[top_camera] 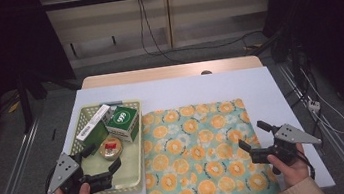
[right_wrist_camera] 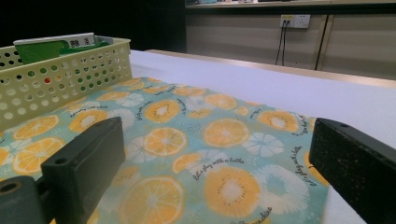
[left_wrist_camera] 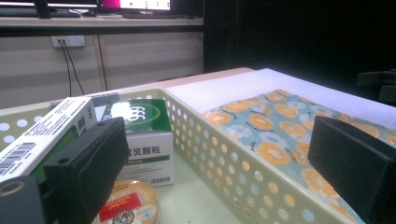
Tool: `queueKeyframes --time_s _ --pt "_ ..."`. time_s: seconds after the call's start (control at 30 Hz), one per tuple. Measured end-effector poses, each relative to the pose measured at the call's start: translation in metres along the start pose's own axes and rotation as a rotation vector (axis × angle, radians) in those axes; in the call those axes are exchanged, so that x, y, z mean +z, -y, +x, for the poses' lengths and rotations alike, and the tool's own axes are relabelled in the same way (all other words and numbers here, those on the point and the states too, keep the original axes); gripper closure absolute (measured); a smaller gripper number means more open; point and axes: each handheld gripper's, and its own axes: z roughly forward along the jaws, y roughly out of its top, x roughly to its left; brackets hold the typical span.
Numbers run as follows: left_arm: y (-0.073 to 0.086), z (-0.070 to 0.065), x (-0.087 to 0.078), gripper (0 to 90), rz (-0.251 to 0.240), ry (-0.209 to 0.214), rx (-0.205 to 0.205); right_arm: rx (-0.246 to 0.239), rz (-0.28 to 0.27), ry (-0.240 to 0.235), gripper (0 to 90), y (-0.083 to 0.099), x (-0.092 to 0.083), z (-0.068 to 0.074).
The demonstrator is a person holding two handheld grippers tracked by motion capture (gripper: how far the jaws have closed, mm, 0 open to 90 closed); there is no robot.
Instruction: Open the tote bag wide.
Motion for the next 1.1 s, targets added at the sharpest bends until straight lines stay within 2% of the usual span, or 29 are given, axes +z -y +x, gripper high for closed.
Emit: queueKeyframes --time_s 0.37,0.4,0.57,0.67,0.7,0.8,0.93,1.0,1.07,1.1 --pt "-0.002 -0.003 0.002 5.0 0.001 0.002 0.003 -0.002 0.007 0.015 3.3 -0.003 0.001 -0.003" --pt "-0.003 -0.003 0.002 5.0 -0.002 0.002 0.003 -0.015 0.027 0.018 3.2 -0.006 0.004 -0.004" --pt "-0.002 -0.003 0.003 5.0 -0.001 0.005 -0.008 -0.043 0.023 0.028 5.9 -0.02 0.012 -0.009" --pt "-0.002 -0.002 0.001 5.0 0.005 0.006 0.006 -0.054 0.075 0.021 4.4 -0.033 0.033 -0.016" --pt "-0.002 -0.002 0.001 5.0 -0.007 0.005 -0.008 -0.054 0.099 0.01 5.0 -0.036 0.04 -0.017" --pt "-0.004 -0.002 0.0 4.8 -0.014 0.004 -0.016 -0.032 0.145 -0.04 3.6 -0.044 0.066 -0.019" --pt "-0.005 -0.002 0.0 4.8 -0.013 0.008 -0.007 -0.037 0.202 -0.085 3.8 -0.052 0.101 -0.018" --pt "-0.005 -0.002 -0.001 4.8 -0.017 0.005 -0.009 -0.045 0.234 -0.089 6.3 -0.054 0.119 -0.017" --pt "-0.006 -0.002 -0.002 4.7 -0.024 0.003 -0.011 -0.014 0.253 -0.112 9.9 -0.055 0.136 -0.016" --pt "-0.005 -0.002 -0.003 4.8 -0.025 0.001 -0.015 -0.017 0.269 -0.119 11.6 -0.056 0.145 -0.016"
